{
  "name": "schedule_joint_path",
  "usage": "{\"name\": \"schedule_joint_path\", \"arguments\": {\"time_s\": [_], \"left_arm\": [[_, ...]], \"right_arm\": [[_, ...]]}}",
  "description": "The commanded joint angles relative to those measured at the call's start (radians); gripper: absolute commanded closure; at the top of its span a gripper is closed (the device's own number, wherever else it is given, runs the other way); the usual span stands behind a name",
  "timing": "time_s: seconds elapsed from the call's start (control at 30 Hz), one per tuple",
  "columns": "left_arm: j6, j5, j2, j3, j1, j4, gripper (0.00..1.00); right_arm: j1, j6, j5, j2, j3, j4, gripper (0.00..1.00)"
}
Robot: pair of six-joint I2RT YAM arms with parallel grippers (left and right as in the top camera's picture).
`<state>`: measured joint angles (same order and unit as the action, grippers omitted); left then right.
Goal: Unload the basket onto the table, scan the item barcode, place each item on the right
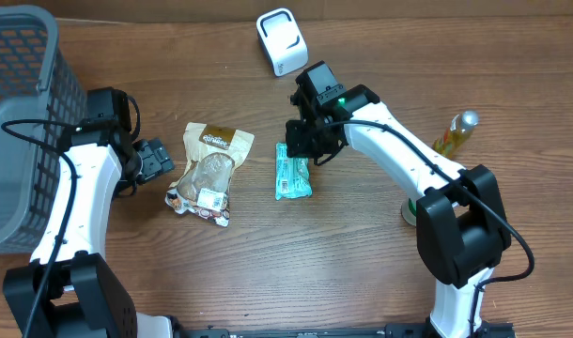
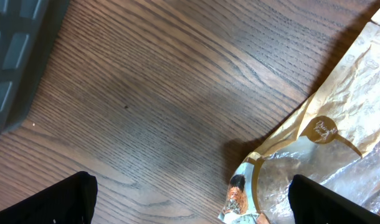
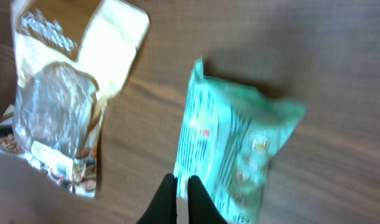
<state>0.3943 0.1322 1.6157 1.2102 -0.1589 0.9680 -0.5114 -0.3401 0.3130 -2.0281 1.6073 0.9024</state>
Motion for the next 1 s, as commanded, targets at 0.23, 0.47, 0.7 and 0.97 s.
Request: {"name": "schedule_joint_path", "arguments": {"time_s": [0.23,0.47,0.7,0.97], "left_arm": [[0.013,0.006,-0.018,-0.002,-0.003,0.000,0.00],[0.013,0.006,-0.018,-0.002,-0.003,0.000,0.01],[0.013,0.006,-0.018,-0.002,-0.003,0.000,0.00],[0.013,0.006,-0.018,-0.002,-0.003,0.000,0.00]], "right_arm": [[-0.004,0.053,0.197,0.009,-0.256,-0.218,0.96],[0.018,-0.001,0.198,-0.005,-0.414,-0.380,0.96],[0.036,-0.030,0.253,-0.015,-0.421,-0.399,0.96],[0.036,0.031,0.473,0.052,-0.243,-0.401,0.96]]}}
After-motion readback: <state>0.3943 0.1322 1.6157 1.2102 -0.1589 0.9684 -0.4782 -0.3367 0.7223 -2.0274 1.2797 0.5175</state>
